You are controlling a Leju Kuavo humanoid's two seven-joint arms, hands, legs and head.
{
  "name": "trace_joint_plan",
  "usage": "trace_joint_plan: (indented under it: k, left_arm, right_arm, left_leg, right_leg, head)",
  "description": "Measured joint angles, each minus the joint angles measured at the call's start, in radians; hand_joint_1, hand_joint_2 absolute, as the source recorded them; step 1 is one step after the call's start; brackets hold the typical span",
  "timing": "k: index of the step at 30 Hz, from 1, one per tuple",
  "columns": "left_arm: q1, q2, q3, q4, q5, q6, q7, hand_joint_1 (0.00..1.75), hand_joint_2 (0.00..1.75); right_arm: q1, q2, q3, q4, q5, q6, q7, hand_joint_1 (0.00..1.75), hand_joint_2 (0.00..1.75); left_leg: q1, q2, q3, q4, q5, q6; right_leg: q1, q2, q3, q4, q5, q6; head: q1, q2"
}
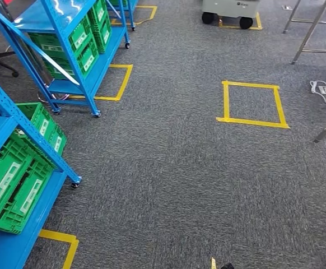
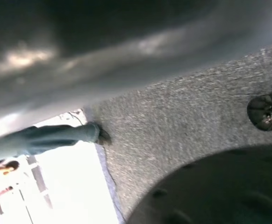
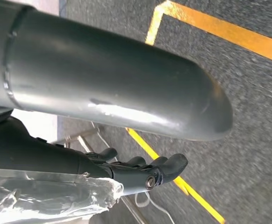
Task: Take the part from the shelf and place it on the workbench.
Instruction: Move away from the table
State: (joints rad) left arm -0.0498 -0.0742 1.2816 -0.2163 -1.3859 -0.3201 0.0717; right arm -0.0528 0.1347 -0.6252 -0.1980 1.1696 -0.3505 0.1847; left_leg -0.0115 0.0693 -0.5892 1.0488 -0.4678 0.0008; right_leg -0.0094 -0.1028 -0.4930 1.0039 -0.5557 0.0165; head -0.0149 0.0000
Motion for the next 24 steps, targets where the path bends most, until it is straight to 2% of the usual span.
trace_joint_plan:
  k: [1, 3, 4, 5, 6, 7, 8, 9, 10, 11, 12, 13, 14, 15, 16, 17, 18, 19, 21, 22, 23, 24]
  left_arm:
    - [-0.002, 0.0, 0.0, 0.0, 0.0, 0.0, 0.0, 0.0, 0.0]
    - [-0.002, 0.002, 0.0, 0.0, 0.0, 0.0, 0.0, 0.0, 0.0]
    - [0.001, 0.002, 0.0, 0.0, 0.0, 0.0, 0.0, 0.0, 0.0]
    - [0.002, 0.002, 0.0, 0.0, 0.0, 0.0, 0.0, 0.0, 0.0]
    - [0.001, 0.002, 0.001, 0.0, 0.0, 0.001, 0.0, 0.0, 0.0]
    - [0.0, 0.002, 0.001, 0.0, 0.0, 0.002, 0.0, 0.0, 0.0]
    - [-0.002, 0.002, 0.001, 0.0, 0.0, 0.003, 0.0, 0.0, 0.0]
    - [-0.003, 0.001, 0.001, 0.0, 0.0, 0.003, 0.0, 0.0, 0.0]
    - [-0.003, 0.0, 0.001, 0.0, 0.0, 0.003, 0.0, 0.0, 0.0]
    - [-0.003, -0.001, 0.001, 0.0, 0.0, 0.003, 0.0, 0.0, 0.0]
    - [-0.002, -0.002, 0.001, 0.0, 0.0, 0.003, 0.0, 0.0, 0.0]
    - [-0.001, -0.003, 0.001, 0.0, 0.0, 0.003, 0.0, 0.0, 0.0]
    - [-0.002, -0.003, 0.001, 0.0, 0.0, 0.003, 0.0, 0.0, 0.0]
    - [-0.002, -0.003, 0.001, 0.0, 0.0, 0.003, 0.0, 0.0, 0.0]
    - [-0.003, -0.003, 0.001, 0.0, 0.0, 0.003, 0.0, 0.0, 0.0]
    - [-0.002, -0.003, 0.001, 0.0, 0.001, 0.003, 0.0, 0.0, 0.0]
    - [0.0, -0.002, 0.001, 0.0, 0.001, 0.003, 0.0, 0.0, 0.0]
    - [0.002, -0.002, 0.002, 0.0, 0.001, 0.004, 0.0, 0.0, 0.0]
    - [0.003, -0.002, 0.002, 0.0, 0.001, 0.004, 0.0, 0.0, 0.0]
    - [0.002, -0.003, 0.002, 0.0, 0.001, 0.005, 0.0, 0.0, 0.0]
    - [0.0, -0.004, 0.002, 0.0, 0.002, 0.005, 0.0, 0.0, 0.0]
    - [-0.001, -0.004, 0.002, 0.0, 0.002, 0.005, 0.0, 0.0, 0.0]
  right_arm:
    - [-0.001, 0.0, 0.0, 0.0, 0.0, 0.0, 0.0, 0.0, 0.0]
    - [-0.006, 0.0, 0.0, 0.0, 0.001, 0.0, 0.001, 0.0, 0.0]
    - [-0.009, 0.0, 0.001, 0.0, 0.002, -0.001, 0.001, 0.0, 0.0]
    - [-0.011, 0.0, 0.002, 0.0, 0.005, -0.001, 0.003, 0.0, 0.0]
    - [-0.011, 0.0, 0.003, 0.0, 0.009, -0.001, 0.006, 0.0, 0.0]
    - [-0.009, 0.0, 0.004, 0.0, 0.013, -0.001, 0.011, 0.0, 0.0]
    - [-0.007, -0.001, 0.005, 0.0, 0.018, -0.001, 0.016, 0.0, 0.0]
    - [-0.005, -0.001, 0.006, 0.0, 0.021, -0.001, 0.021, 0.0, 0.0]
    - [-0.002, -0.001, 0.006, 0.0, 0.024, -0.002, 0.024, 0.0, 0.0]
    - [0.0, -0.001, 0.007, 0.0, 0.026, -0.002, 0.026, 0.0, 0.0]
    - [0.0, -0.001, 0.007, 0.0, 0.028, -0.002, 0.026, 0.0, 0.0]
    - [0.001, -0.002, 0.008, 0.0, 0.028, -0.002, 0.027, 0.0, 0.0]
    - [0.001, -0.003, 0.008, 0.0, 0.029, -0.002, 0.027, 0.0, 0.0]
    - [0.0, -0.003, 0.008, 0.0, 0.029, -0.002, 0.027, 0.0, 0.0]
    - [0.0, -0.004, 0.009, 0.0, 0.03, -0.002, 0.028, 0.0, 0.0]
    - [-0.001, -0.004, 0.01, 0.0, 0.03, -0.002, 0.028, 0.0, 0.0]
    - [-0.002, -0.004, 0.011, 0.0, 0.031, -0.002, 0.029, 0.0, 0.0]
    - [-0.002, -0.004, 0.012, 0.0, 0.031, -0.002, 0.029, 0.0, 0.0]
    - [-0.001, -0.004, 0.013, 0.0, 0.031, -0.003, 0.03, 0.0, 0.0]
    - [0.0, -0.005, 0.013, 0.0, 0.031, -0.004, 0.03, 0.0, 0.0]
    - [0.001, -0.005, 0.013, 0.0, 0.031, -0.004, 0.031, 0.0, 0.0]
    - [0.003, -0.005, 0.013, 0.0, 0.031, -0.005, 0.032, 0.0, 0.0]
  left_leg:
    - [-0.006, 0.012, 0.01, -0.02, -0.004, 0.005]
    - [-0.009, -0.006, 0.012, -0.031, -0.008, 0.016]
    - [-0.007, -0.018, 0.014, -0.036, -0.006, 0.022]
    - [-0.004, -0.03, 0.017, -0.041, -0.003, 0.028]
    - [-0.001, -0.042, 0.02, -0.045, -0.001, 0.033]
    - [0.0, -0.055, 0.02, -0.045, -0.001, 0.037]
    - [0.0, -0.07, 0.02, -0.045, -0.001, 0.039]
    - [0.0, -0.087, 0.021, -0.045, -0.002, 0.04]
    - [0.0, -0.103, 0.023, -0.045, -0.003, 0.041]
    - [0.0, -0.12, 0.026, -0.044, -0.005, 0.039]
    - [0.0, -0.136, 0.03, -0.044, -0.006, 0.037]
    - [0.001, -0.151, 0.033, -0.044, -0.009, 0.034]
    - [0.0, -0.165, 0.035, -0.041, -0.012, 0.03]
    - [0.001, -0.177, 0.033, -0.039, -0.014, 0.025]
    - [0.002, -0.189, 0.029, -0.038, -0.014, 0.019]
    - [0.004, -0.2, 0.025, -0.037, -0.012, 0.013]
    - [0.006, -0.211, 0.022, -0.038, -0.01, 0.006]
    - [0.006, -0.203, 0.019, -0.035, -0.012, 0.0]
    - [0.005, -0.148, -0.004, 0.013, -0.044, -0.012]
    - [0.005, -0.113, -0.03, 0.066, -0.074, -0.017]
    - [0.008, -0.092, -0.064, 0.133, -0.105, -0.022]
    - [0.011, -0.084, -0.098, 0.196, -0.129, -0.025]
  right_leg:
    - [0.002, -0.012, 0.002, -0.001, -0.005, 0.005]
    - [0.001, -0.032, 0.013, -0.005, -0.011, 0.015]
    - [-0.001, -0.02, 0.017, -0.001, -0.018, 0.019]
    - [-0.003, 0.005, 0.012, 0.018, -0.032, 0.022]
    - [-0.004, 0.039, -0.008, 0.06, -0.057, 0.025]
    - [-0.005, 0.071, -0.042, 0.125, -0.088, 0.025]
    - [-0.005, 0.088, -0.082, 0.198, -0.117, 0.026]
    - [-0.005, 0.096, -0.12, 0.259, -0.133, 0.027]
    - [-0.005, 0.099, -0.145, 0.29, -0.129, 0.027]
    - [-0.005, 0.101, -0.152, 0.278, -0.102, 0.027]
    - [-0.006, 0.106, -0.139, 0.228, -0.059, 0.026]
    - [-0.008, 0.122, -0.117, 0.158, -0.012, 0.025]
    - [-0.011, 0.149, -0.092, 0.092, 0.021, 0.024]
    - [-0.013, 0.171, -0.071, 0.045, 0.039, 0.022]
    - [-0.014, 0.187, -0.06, 0.022, 0.043, 0.02]
    - [-0.013, 0.191, -0.055, 0.017, 0.04, 0.016]
    - [-0.013, 0.18, -0.052, 0.015, 0.04, 0.012]
    - [-0.013, 0.168, -0.05, 0.011, 0.042, 0.006]
    - [-0.015, 0.139, -0.044, 0.002, 0.044, -0.006]
    - [-0.013, 0.123, -0.041, -0.001, 0.043, -0.01]
    - [-0.012, 0.107, -0.04, -0.001, 0.041, -0.014]
    - [-0.01, 0.09, -0.039, -0.001, 0.039, -0.015]
  head:
    - [0.001, 0.0]
    - [0.002, 0.0]
    - [0.004, 0.0]
    - [0.004, 0.0]
    - [0.006, 0.0]
    - [0.007, 0.0]
    - [0.008, 0.0]
    - [0.008, 0.0]
    - [0.009, 0.0]
    - [0.009, 0.0]
    - [0.009, 0.0]
    - [0.009, 0.0]
    - [0.01, 0.0]
    - [0.01, 0.0]
    - [0.01, 0.0]
    - [0.01, 0.0]
    - [0.009, 0.0]
    - [0.008, 0.0]
    - [0.001, 0.0]
    - [-0.004, 0.0]
    - [-0.007, 0.0]
    - [-0.006, 0.0]
